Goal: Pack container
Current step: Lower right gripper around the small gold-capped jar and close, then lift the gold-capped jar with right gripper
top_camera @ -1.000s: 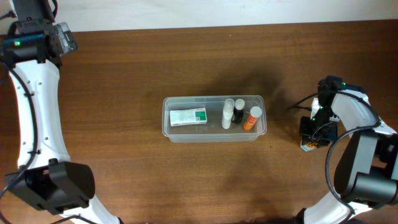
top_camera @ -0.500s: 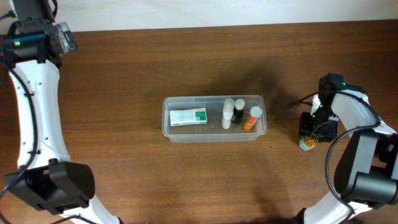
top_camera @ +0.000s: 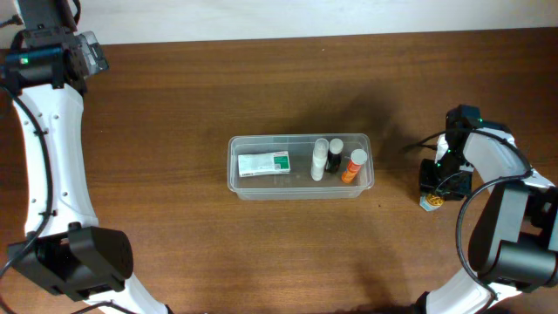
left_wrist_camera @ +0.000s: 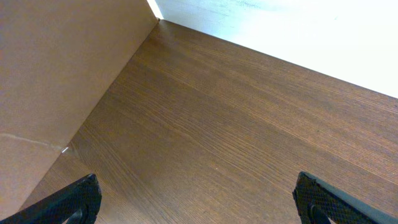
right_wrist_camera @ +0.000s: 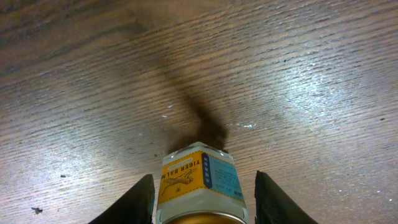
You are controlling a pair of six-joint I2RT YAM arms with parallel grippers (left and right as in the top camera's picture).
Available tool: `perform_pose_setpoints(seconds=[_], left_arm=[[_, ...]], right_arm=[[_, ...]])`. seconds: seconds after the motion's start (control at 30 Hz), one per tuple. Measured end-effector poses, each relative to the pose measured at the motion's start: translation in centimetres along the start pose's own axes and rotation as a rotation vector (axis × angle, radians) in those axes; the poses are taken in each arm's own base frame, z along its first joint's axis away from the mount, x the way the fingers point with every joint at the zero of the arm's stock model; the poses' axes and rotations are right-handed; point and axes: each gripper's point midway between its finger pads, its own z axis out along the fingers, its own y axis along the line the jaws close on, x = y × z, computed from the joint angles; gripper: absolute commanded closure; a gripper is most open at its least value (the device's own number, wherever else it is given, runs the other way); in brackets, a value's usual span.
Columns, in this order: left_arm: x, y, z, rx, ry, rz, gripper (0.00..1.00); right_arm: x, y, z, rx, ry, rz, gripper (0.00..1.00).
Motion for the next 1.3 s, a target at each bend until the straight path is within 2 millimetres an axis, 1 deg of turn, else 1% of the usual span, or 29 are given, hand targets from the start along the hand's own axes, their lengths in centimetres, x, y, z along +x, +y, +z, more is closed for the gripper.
perform_pose_setpoints(seconds=[0.17, 0.2, 0.23, 0.3, 0.43, 0.57, 0.63, 0.73, 0.93, 1.0, 1.1, 1.17, 1.2, 1.23, 1.3], left_arm=[[0.0, 0.0, 0.0, 0.000, 0.000, 0.000, 0.01], [0.0, 0.0, 0.0, 0.000, 0.000, 0.000, 0.01], [0.0, 0.0, 0.0, 0.000, 0.000, 0.000, 0.01], [0.0, 0.0, 0.0, 0.000, 0.000, 0.000, 0.01], [0.0, 0.0, 0.0, 0.000, 0.000, 0.000, 0.00], [0.0, 0.0, 0.0, 0.000, 0.000, 0.000, 0.01], [0.0, 0.0, 0.0, 0.000, 0.000, 0.000, 0.01], [0.0, 0.0, 0.0, 0.000, 0.000, 0.000, 0.01], [0.0, 0.0, 0.0, 0.000, 0.000, 0.000, 0.01], [0.0, 0.0, 0.0, 0.000, 0.000, 0.000, 0.01], [0.0, 0.0, 0.0, 0.000, 0.000, 0.000, 0.01], [0.0, 0.0, 0.0, 0.000, 0.000, 0.000, 0.01], [0.0, 0.0, 0.0, 0.000, 0.000, 0.000, 0.01], [0.0, 0.0, 0.0, 0.000, 0.000, 0.000, 0.01], [0.0, 0.0, 0.0, 0.000, -0.001, 0.000, 0.01]], right_arm=[[0.0, 0.0, 0.0, 0.000, 0.000, 0.000, 0.56], [0.0, 0.0, 0.0, 0.000, 0.001, 0.000, 0.55], [0.1, 0.0, 0.0, 0.000, 0.004, 0.000, 0.51], [0.3, 0.0, 0.0, 0.000, 0.011, 0.001, 0.50], [0.4, 0.0, 0.0, 0.001, 0.015, 0.000, 0.51], [0.4, 0.0, 0.0, 0.000, 0.016, 0.000, 0.69], [0.4, 0.0, 0.0, 0.001, 0.017, 0.000, 0.73], [0.5, 0.0, 0.0, 0.001, 0.020, 0.001, 0.75], [1.0, -0.1, -0.3, 0.003, 0.043, 0.000, 0.76], [1.1, -0.1, -1.3, 0.004, 0.060, 0.000, 0.76], [-0.5, -0.2, -4.1, 0.002, 0.027, 0.001, 0.76], [-1.7, -0.2, -6.7, -0.001, -0.013, 0.003, 0.76], [-2.7, -0.2, -8.6, -0.003, -0.051, 0.005, 0.76], [-3.1, -0.3, -9.8, -0.004, -0.068, 0.005, 0.76], [-4.1, -0.2, -13.1, -0.016, -0.126, 0.007, 0.76]])
